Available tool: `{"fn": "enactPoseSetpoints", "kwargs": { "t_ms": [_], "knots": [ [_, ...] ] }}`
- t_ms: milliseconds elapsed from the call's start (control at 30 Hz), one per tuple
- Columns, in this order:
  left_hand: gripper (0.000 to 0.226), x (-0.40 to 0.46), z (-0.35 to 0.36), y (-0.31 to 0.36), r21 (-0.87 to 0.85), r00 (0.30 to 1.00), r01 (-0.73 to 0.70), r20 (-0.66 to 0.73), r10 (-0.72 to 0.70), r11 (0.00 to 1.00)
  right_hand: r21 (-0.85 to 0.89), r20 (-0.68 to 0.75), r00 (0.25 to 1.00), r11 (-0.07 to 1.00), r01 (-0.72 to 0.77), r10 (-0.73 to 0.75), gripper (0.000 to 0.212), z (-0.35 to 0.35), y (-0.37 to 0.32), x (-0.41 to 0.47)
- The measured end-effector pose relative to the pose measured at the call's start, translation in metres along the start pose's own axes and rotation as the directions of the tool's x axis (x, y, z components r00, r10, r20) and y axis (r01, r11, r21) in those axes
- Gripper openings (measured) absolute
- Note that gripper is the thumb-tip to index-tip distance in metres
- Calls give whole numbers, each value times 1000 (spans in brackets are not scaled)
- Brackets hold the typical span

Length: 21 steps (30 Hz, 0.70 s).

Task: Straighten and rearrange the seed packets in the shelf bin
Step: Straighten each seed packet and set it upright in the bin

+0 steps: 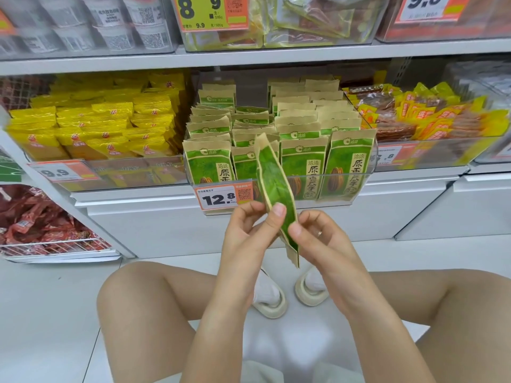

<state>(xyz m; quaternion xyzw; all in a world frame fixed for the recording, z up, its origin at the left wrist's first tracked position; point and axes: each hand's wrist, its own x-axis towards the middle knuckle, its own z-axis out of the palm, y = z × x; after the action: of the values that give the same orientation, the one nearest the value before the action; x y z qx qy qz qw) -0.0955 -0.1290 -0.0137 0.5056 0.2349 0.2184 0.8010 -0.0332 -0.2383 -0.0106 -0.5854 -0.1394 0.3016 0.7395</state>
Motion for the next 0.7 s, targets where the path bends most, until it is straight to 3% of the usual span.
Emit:
{"fn": "enactPoseSetpoints", "kwargs": {
  "t_ms": [133,333,500,633,700],
  "knots": [
    [41,-2,2,4,-12,999,-19,-33,19,1000,-32,86,996,999,2,1,26,0,3,-6],
    [58,-6,2,11,-9,1000,-1,-30,0,1000,-63,50,999,998,-10,13,24,-1,2,-7],
    [50,-8,1,9,7,998,47,-51,-47,999,-66,30,999,997,27,-25,24,1,2,-8],
    [45,-10,1,13,84,999,48,-2,-48,995,-59,-78,993,994,87,-91,26,2,6,-6],
    [31,-11,4,15,144,998,30,43,-37,989,-213,-159,970,965,151,-187,32,0,13,-3]
  ]
}}
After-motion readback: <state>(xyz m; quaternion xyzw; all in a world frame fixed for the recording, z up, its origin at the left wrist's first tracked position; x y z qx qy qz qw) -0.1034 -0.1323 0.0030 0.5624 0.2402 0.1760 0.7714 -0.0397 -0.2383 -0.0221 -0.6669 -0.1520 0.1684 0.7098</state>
